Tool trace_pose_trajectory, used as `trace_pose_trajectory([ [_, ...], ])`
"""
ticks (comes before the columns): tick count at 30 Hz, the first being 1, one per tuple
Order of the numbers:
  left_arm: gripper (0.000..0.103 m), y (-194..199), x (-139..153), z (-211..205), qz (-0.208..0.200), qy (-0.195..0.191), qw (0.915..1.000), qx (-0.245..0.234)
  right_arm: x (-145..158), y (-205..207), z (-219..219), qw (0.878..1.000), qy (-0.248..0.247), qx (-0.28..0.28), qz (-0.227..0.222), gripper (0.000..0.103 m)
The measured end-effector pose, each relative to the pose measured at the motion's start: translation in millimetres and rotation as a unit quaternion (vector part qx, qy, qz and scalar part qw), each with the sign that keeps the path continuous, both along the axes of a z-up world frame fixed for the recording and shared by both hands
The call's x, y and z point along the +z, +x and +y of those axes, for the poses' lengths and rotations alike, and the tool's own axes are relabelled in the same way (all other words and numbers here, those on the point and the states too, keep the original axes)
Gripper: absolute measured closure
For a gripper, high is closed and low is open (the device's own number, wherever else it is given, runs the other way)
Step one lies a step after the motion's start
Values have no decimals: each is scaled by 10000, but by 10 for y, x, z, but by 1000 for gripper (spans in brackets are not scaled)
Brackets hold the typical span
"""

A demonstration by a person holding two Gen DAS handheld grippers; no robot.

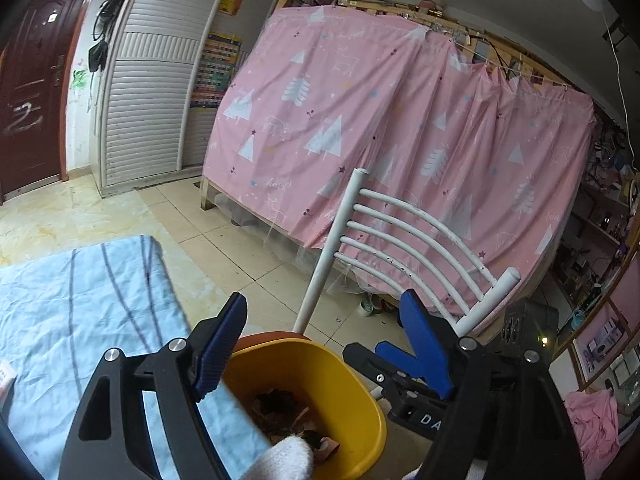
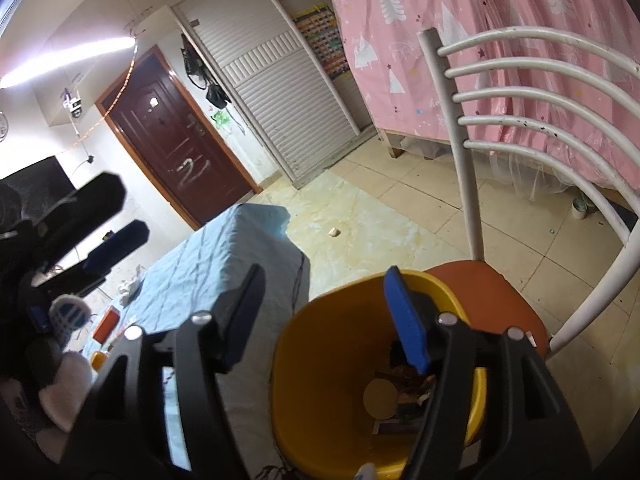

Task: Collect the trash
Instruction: 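Carry spoon and black bag to the yellow bin and open both tools, then move both open tools back over the orange cap on the bed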

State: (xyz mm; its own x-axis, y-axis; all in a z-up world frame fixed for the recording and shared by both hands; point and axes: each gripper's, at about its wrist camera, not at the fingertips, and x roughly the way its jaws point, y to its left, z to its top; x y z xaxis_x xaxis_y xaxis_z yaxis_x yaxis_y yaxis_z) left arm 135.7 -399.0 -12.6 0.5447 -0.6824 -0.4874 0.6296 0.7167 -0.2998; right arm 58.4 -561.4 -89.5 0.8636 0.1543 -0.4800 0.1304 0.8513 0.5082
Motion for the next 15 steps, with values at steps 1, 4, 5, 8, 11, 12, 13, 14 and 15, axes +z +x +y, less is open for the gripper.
trace_pose_trajectory([
  [1,33,-25,27,41,-25,9,10000,33,20,-8,20,10000,-22,22,-30,38],
  [4,32,-112,119,253,-151,53,9997,176,135,-52,140,9997,-114,102,-195,30],
  [5,32,-138,143,319,-169,64,9996,208,171,-59,187,9995,-125,132,-242,30],
  [8,30,-217,232,524,-252,60,9993,280,275,-79,347,9986,-215,335,-355,25],
  [11,29,-310,333,778,-444,149,9979,443,327,-73,498,9977,-274,477,-389,21],
  [12,28,-319,361,840,-485,183,9974,504,336,-58,552,9974,-262,555,-389,20],
  [13,27,-332,376,909,-518,223,9968,572,342,-44,597,9971,-263,599,-378,19],
  [14,27,-345,394,1028,-546,267,9959,672,350,-19,649,9969,-286,648,-347,18],
  [15,27,-347,405,1098,-558,287,9953,741,359,7,713,9964,-332,714,-318,18],
])
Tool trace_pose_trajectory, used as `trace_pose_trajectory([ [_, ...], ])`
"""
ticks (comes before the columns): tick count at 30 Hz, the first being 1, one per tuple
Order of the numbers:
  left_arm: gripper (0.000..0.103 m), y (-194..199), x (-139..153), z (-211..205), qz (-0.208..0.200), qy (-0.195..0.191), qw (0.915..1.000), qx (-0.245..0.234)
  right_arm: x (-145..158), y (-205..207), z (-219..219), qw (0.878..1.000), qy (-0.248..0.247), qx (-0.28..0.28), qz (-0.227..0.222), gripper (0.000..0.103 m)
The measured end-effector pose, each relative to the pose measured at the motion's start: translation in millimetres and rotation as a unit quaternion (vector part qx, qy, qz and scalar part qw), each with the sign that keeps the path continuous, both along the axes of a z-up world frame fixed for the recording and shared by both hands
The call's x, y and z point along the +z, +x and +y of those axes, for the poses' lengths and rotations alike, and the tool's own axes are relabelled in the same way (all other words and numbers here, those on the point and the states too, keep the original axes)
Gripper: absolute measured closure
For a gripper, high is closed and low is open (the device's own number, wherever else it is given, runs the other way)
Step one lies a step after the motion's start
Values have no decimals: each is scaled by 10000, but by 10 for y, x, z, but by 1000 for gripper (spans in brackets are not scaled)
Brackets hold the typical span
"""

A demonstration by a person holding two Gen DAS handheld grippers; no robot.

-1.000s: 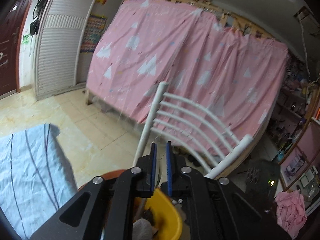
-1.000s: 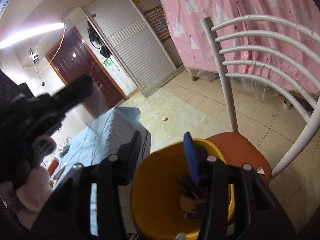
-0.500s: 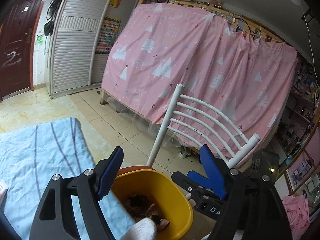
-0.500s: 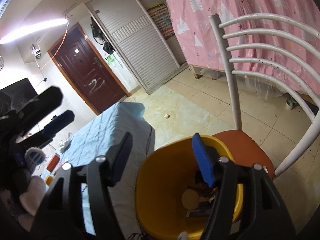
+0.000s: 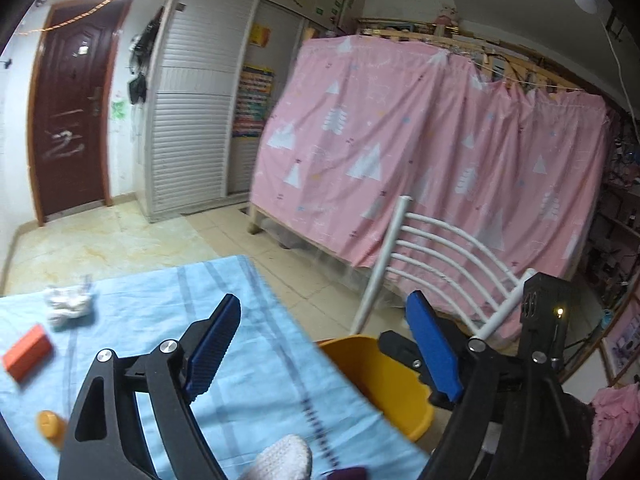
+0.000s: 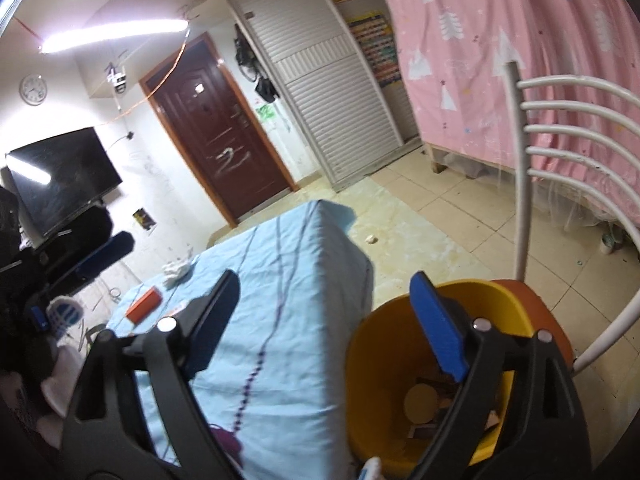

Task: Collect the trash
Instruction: 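Move both open tools back over the orange cap on the bed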

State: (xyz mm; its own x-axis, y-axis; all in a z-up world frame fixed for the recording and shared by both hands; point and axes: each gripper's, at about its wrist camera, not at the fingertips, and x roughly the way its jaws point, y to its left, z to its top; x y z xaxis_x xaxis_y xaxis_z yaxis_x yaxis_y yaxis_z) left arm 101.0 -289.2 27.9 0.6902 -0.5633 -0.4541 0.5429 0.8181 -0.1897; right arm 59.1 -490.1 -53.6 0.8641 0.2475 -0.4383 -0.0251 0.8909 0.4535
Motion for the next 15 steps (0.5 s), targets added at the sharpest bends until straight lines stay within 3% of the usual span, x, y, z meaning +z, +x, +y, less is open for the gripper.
trace_pose_trajectory([
  [7,26,54,-27,643,73,170,9976,669,130,197,432,9984,-323,458,56,13],
  [15,25,123,-159,1383,272,535,9872,1478,181,397,939,9925,-680,1012,127,8],
])
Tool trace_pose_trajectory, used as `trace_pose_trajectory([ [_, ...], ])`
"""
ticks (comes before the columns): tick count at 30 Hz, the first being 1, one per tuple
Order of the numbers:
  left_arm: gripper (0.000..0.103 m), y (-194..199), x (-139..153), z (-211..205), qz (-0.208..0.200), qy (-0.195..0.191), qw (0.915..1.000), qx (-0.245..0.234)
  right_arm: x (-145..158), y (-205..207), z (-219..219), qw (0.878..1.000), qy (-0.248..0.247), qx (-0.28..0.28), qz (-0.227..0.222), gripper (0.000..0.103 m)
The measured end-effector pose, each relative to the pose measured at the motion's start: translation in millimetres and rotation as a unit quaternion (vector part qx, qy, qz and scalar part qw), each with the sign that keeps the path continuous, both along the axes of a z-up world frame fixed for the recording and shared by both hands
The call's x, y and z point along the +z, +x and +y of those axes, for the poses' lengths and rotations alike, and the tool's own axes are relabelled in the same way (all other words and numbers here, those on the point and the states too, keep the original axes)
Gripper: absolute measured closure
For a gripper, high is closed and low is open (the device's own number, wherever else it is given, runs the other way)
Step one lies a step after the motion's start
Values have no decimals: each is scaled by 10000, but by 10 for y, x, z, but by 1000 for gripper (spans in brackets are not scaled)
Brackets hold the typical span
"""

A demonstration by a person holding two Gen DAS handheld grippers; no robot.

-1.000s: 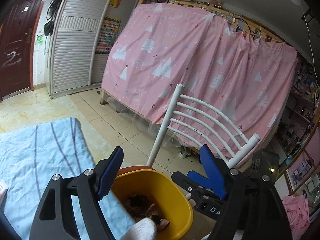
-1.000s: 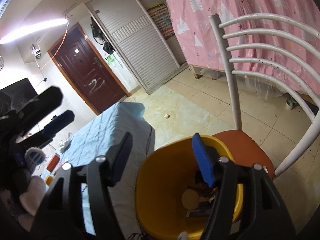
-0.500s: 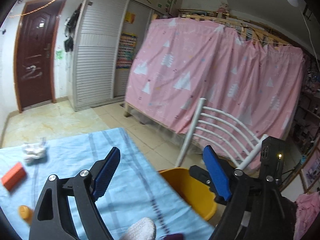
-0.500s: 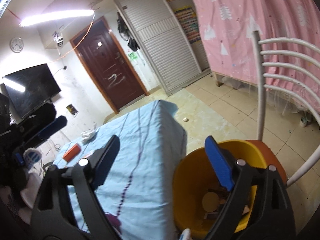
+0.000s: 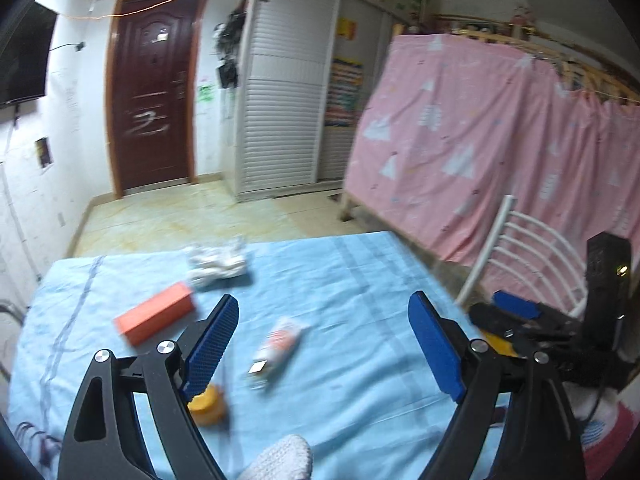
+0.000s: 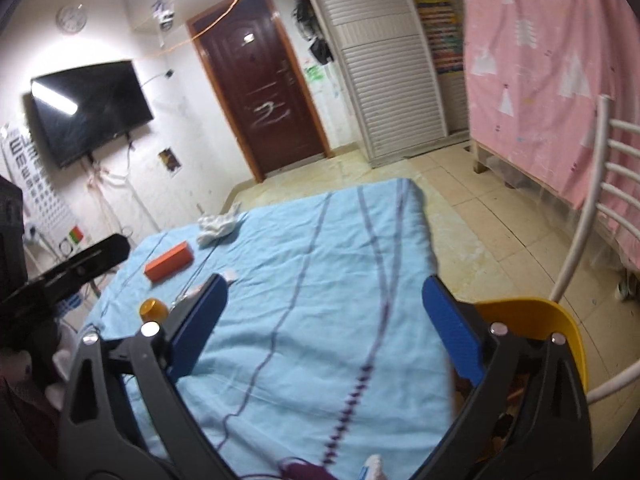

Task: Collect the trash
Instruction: 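Move both open tools back over the orange cap on the bed, then grasp the orange cap with the left tool while the right tool grasps the cream tube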

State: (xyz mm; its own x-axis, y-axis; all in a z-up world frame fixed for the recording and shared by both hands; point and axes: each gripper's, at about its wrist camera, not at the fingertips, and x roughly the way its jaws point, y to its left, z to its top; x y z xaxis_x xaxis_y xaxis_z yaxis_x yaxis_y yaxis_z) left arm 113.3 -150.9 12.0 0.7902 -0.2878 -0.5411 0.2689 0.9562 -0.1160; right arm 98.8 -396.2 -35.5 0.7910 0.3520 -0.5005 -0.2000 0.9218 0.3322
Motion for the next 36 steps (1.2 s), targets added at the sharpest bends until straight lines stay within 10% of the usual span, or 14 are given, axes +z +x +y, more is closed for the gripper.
trace_pose_trajectory([
  [21,26,138,-598,502,916,877,9907,489,-39,290,871,9919,-727,1024,214,6],
  [30,43,269,-751,502,1384,881,9854,460,-93,335,998,9892,-791,1197,312,6],
  [36,71,307,-775,505,1442,953,9837,496,-120,380,1189,9833,-987,1482,368,6],
])
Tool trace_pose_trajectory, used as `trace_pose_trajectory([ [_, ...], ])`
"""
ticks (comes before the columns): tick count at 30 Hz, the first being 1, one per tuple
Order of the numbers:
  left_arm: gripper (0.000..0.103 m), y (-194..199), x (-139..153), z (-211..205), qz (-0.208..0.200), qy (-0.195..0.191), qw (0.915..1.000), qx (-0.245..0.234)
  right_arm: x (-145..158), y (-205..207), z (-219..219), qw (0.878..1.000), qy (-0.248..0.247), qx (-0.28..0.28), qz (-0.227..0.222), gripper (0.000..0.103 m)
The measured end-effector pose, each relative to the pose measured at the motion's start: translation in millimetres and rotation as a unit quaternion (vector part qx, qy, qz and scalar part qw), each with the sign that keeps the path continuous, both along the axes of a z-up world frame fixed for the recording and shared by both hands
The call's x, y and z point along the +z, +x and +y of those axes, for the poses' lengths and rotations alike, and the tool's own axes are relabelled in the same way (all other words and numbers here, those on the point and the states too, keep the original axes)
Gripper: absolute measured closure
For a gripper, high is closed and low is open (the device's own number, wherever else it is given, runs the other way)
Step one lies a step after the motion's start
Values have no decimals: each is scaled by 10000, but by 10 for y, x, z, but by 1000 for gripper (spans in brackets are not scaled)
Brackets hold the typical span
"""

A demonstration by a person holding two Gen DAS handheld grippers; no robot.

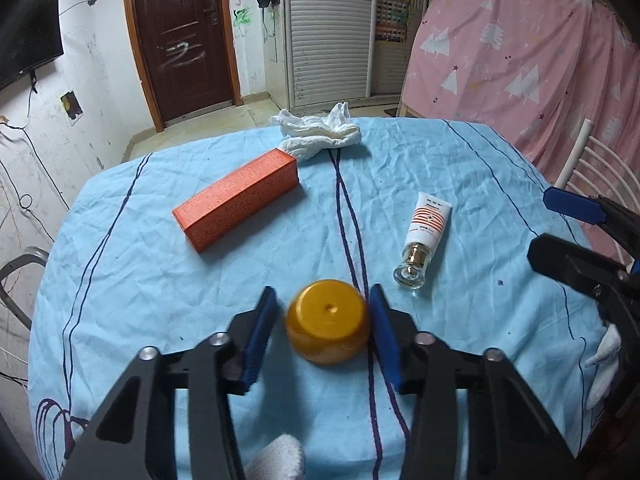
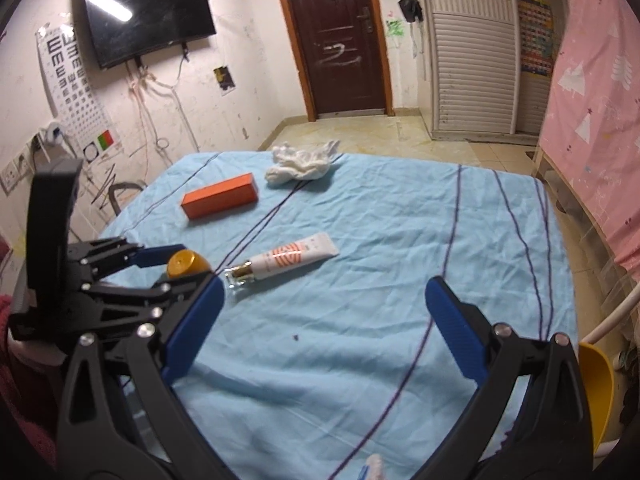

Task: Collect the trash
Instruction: 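Grasp the orange cap with the left tool while the right tool grasps the cream tube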

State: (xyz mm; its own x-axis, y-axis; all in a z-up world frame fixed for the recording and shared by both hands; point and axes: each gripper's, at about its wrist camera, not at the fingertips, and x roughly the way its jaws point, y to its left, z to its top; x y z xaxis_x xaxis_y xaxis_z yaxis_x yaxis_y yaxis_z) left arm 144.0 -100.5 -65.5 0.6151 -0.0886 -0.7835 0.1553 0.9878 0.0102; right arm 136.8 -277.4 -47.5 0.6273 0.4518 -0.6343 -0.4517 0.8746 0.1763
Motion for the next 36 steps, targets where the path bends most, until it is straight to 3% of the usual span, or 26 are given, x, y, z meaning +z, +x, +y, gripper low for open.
trace_pose_trajectory([
  [20,71,-54,118,407,-194,-491,9981,326,-157,405,657,9900,-853,1055,397,6],
  [29,71,-28,75,456,-135,-647,9975,242,-255,573,818,9815,-1373,1222,539,6],
  [36,71,-23,67,472,-88,-730,9971,214,-283,598,811,9812,-1351,1251,584,6],
])
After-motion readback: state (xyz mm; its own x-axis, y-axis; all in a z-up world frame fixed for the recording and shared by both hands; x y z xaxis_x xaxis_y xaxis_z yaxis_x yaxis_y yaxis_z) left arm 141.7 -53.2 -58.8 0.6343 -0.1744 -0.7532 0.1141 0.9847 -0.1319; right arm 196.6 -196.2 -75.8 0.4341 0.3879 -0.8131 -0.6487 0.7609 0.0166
